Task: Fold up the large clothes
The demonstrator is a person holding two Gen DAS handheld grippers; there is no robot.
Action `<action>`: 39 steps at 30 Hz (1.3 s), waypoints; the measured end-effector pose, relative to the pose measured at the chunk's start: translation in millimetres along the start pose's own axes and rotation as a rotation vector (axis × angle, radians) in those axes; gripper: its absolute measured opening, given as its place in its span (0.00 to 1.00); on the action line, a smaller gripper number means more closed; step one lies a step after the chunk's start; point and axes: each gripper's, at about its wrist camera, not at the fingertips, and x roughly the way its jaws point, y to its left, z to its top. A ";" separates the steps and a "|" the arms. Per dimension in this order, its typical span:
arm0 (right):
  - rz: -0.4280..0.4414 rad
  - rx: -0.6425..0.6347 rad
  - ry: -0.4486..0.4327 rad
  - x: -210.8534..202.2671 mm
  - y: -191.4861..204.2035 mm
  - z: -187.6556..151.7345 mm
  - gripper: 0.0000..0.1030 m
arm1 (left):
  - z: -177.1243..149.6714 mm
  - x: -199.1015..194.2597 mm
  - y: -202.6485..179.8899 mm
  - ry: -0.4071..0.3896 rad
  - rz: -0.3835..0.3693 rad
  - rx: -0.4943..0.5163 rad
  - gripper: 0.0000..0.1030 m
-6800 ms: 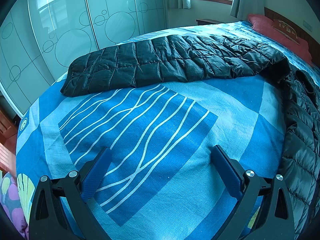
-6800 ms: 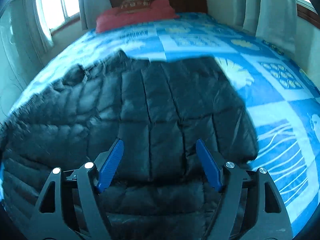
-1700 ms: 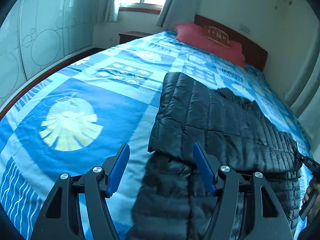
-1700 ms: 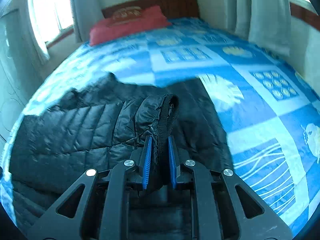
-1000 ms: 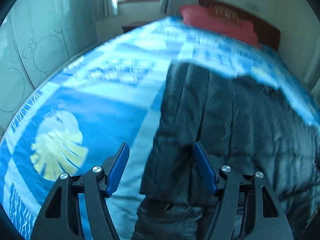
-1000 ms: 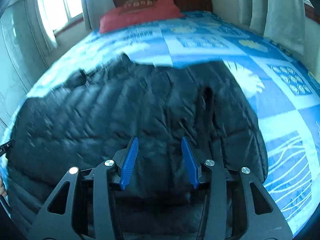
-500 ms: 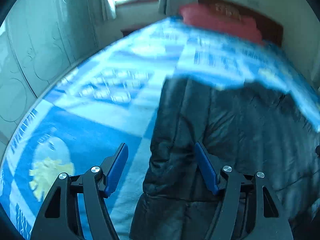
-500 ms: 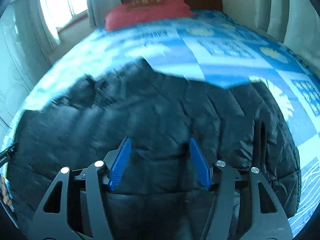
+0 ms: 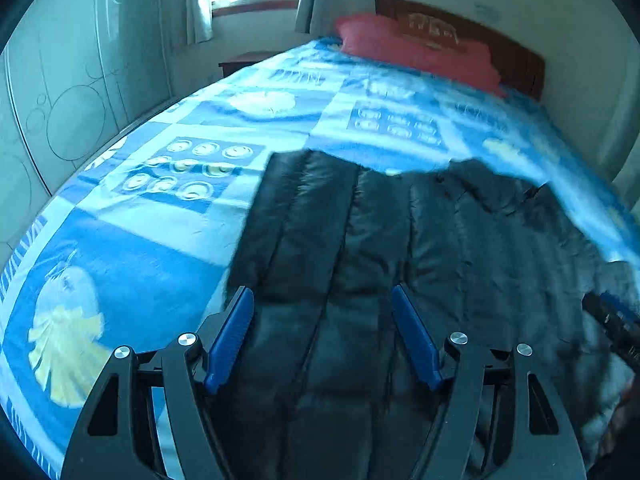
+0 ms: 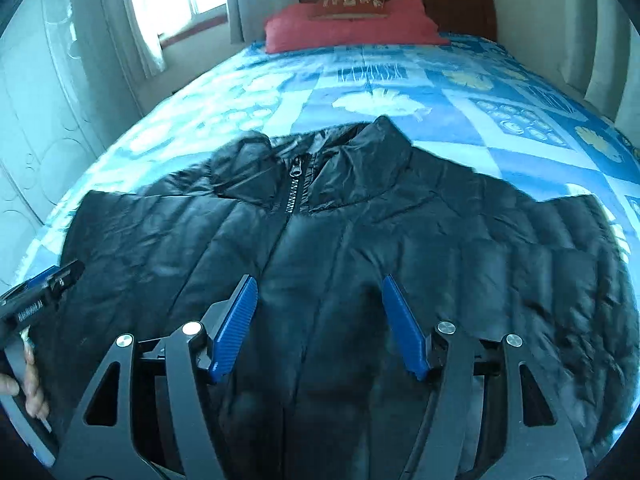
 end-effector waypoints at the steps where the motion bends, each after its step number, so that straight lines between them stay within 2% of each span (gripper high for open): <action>1: -0.018 -0.003 -0.009 -7.2 -4.5 -4.9 0.63 | -3.7 -8.6 3.0 -0.013 -0.012 -0.002 0.69; 2: -0.047 -0.001 -0.012 -15.6 -10.9 -14.1 0.63 | -10.2 -17.5 6.2 -0.021 -0.018 0.008 0.69; 4: -0.118 0.009 0.052 -9.9 -24.8 -32.3 0.63 | -19.6 -15.6 6.6 0.003 0.013 0.038 0.69; 5: -0.109 0.019 0.079 -2.5 -29.9 -37.8 0.66 | -25.2 -3.9 6.0 0.041 0.038 0.072 0.70; 7: -0.063 0.050 0.068 -1.7 -37.3 -41.8 0.67 | -29.6 9.4 6.5 0.078 0.032 0.084 0.73; 10: -0.034 0.082 0.067 -25.8 -40.2 -39.2 0.67 | -29.2 -6.0 16.2 0.091 -0.004 0.017 0.72; 13: -0.037 0.090 0.042 -63.6 -45.4 -53.2 0.67 | -42.5 -33.2 24.5 0.094 -0.026 0.022 0.72; 15: -0.029 0.098 0.048 -89.8 -53.2 -72.9 0.67 | -59.2 -53.9 32.7 0.091 -0.043 0.025 0.72; 20: -0.078 0.118 0.077 -158.3 -75.2 -137.0 0.67 | -116.8 -106.6 61.3 0.126 -0.065 0.009 0.72; 26: -0.155 0.178 0.153 -227.3 -105.9 -227.8 0.68 | -194.7 -166.5 101.3 0.184 -0.079 -0.071 0.72; 31: -0.134 0.274 0.197 -262.9 -122.2 -287.7 0.68 | -237.9 -191.0 117.3 0.245 -0.127 -0.127 0.72; 33: -0.120 0.285 0.205 -269.9 -120.9 -302.5 0.68 | -249.9 -199.1 118.7 0.236 -0.155 -0.143 0.76; 36: -0.081 0.311 0.215 -275.4 -116.4 -322.8 0.68 | -261.0 -210.1 114.6 0.217 -0.163 -0.136 0.76; 39: -0.069 0.309 0.203 -282.1 -110.6 -331.4 0.68 | -269.7 -213.3 112.1 0.254 -0.245 -0.163 0.76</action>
